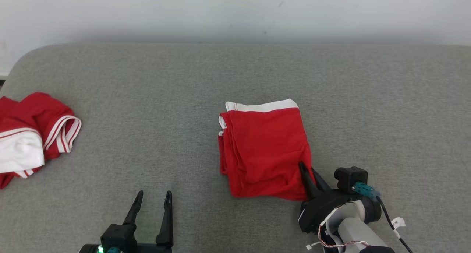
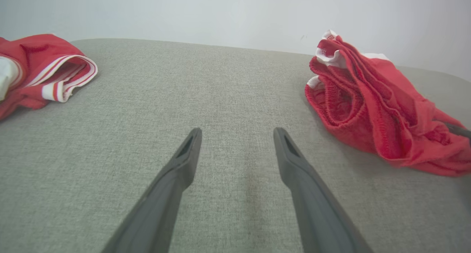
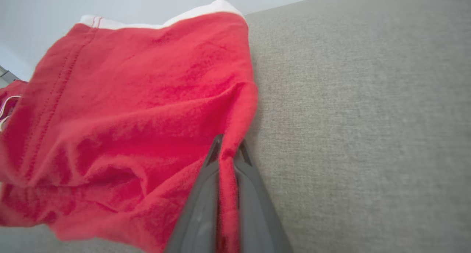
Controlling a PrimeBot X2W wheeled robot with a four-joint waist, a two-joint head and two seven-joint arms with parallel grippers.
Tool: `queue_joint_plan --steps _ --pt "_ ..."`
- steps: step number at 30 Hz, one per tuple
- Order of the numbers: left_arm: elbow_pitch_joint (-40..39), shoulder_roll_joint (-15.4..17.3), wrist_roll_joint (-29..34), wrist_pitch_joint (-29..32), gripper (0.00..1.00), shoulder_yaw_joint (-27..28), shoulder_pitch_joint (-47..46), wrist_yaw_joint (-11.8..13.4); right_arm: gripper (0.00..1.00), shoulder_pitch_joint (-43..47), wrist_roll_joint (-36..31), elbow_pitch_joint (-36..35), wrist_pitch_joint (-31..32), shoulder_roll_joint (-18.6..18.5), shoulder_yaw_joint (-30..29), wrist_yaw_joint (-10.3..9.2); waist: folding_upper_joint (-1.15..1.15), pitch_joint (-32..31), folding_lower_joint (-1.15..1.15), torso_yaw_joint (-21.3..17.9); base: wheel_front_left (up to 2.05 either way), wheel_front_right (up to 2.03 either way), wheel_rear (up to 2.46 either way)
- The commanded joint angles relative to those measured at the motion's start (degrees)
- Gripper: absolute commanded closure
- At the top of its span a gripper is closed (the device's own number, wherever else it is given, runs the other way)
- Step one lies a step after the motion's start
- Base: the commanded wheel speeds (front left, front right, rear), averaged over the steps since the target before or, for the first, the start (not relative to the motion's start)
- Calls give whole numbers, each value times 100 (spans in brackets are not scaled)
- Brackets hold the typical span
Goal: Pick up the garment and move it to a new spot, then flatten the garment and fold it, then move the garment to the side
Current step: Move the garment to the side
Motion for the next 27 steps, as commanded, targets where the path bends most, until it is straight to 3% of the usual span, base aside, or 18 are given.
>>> queue_joint_plan --steps 1,12,19,27 --pt "7 3 58 -17 0 36 51 -10 100 15 -53 -1 1 -4 -65 -12 -1 -97 -1 -136 0 0 0" --pt "-10 0 158 -17 0 57 118 -141 100 198 -251 -36 2 0 -411 -12 -1 -309 -1 -1261 0 0 0" --pt "-60 1 229 -16 0 -36 -47 -217 100 177 -42 -101 1 2 -142 -12 -1 -240 -1 -2253 0 0 0" --pt "-44 5 270 -17 0 -242 -261 -292 100 136 150 -202 0 4 33 -12 -1 -32 -1 -3044 0 0 0"
